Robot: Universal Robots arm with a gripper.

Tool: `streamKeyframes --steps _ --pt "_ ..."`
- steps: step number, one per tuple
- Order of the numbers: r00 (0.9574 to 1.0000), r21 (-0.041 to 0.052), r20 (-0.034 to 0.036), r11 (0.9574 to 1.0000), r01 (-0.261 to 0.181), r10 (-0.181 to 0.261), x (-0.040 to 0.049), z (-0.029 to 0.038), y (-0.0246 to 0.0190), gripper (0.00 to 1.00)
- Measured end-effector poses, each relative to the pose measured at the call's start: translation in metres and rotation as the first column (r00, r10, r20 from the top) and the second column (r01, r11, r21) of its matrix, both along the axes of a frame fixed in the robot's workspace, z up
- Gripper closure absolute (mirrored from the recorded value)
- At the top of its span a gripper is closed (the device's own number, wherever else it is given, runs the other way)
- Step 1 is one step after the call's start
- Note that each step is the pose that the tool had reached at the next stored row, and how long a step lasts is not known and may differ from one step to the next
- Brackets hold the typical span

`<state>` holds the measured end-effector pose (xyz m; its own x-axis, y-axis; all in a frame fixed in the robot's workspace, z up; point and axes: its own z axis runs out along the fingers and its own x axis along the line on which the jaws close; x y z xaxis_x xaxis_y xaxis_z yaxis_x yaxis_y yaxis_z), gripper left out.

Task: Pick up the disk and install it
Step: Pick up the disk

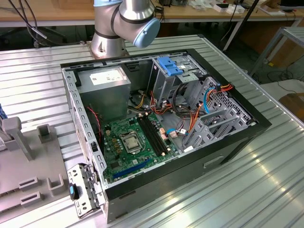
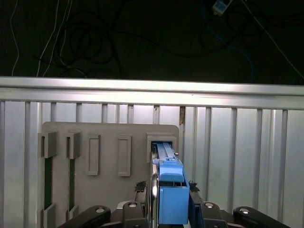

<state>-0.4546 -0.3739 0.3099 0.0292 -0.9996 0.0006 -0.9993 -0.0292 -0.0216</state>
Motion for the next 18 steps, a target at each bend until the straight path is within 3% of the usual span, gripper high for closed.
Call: streamKeyframes --steps 5,7,18 --pt "1.0000 -0.0001 -0.0001 1.0000 0.000 0.000 0.0000 -0.0001 0.0000 0.56" --pt "1.0000 0.0000 -0.0001 1.0000 0.000 0.000 0.0000 -0.0001 0.0000 0.63" --pt "1.0000 0.0000 0.0000 1.0000 0.000 0.000 0.0000 -0.0004 0.0000 0.63"
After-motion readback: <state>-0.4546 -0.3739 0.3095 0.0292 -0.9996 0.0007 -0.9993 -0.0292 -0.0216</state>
